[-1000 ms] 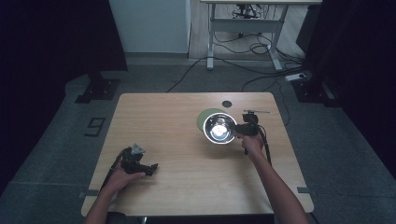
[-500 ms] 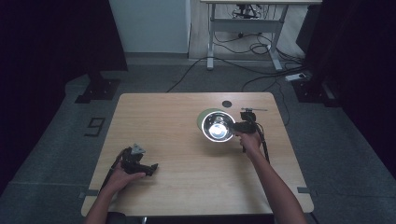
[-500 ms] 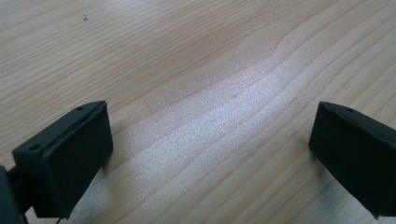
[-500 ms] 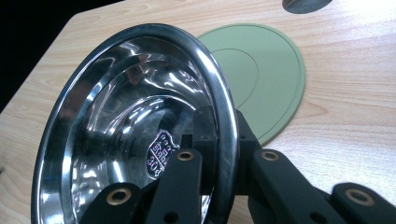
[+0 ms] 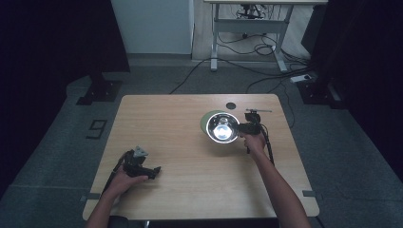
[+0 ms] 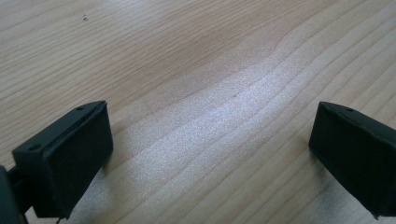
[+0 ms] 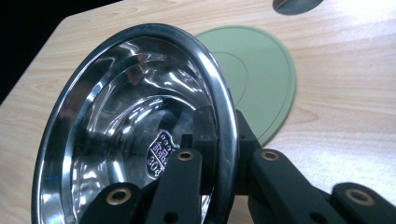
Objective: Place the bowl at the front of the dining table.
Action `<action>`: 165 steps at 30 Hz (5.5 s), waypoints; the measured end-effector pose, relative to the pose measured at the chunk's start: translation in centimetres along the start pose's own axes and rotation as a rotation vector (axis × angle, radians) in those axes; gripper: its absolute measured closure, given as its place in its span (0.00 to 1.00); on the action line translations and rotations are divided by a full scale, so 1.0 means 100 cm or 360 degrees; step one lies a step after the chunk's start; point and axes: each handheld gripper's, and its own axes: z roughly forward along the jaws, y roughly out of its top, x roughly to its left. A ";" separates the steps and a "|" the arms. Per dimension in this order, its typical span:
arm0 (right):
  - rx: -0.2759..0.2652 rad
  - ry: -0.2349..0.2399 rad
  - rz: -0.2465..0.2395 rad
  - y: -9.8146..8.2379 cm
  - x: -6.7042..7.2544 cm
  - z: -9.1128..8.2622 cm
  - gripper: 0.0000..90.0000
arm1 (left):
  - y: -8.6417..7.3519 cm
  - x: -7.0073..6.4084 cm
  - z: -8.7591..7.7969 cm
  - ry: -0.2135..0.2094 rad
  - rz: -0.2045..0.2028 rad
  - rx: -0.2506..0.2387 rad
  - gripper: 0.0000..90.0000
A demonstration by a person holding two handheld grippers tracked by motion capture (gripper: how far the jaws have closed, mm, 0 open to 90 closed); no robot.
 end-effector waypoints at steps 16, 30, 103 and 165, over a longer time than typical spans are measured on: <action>-0.0026 -0.0012 0.0047 0.007 -0.009 0.010 0.95 | 0.000 0.000 0.000 0.0000 0.0000 0.0000 0.00; -0.0015 -0.0031 0.0044 0.015 -0.007 0.020 0.95 | 0.000 0.000 0.000 -0.0001 -0.0001 -0.0001 0.00; -0.0009 -0.0090 0.0138 0.032 -0.017 0.070 0.95 | 0.000 0.000 0.000 -0.0005 0.0004 -0.0001 0.00; -0.0100 -0.0020 -0.0239 -0.002 -0.006 -0.022 0.54 | 0.000 -0.001 0.000 -0.0001 -0.0001 0.0000 0.00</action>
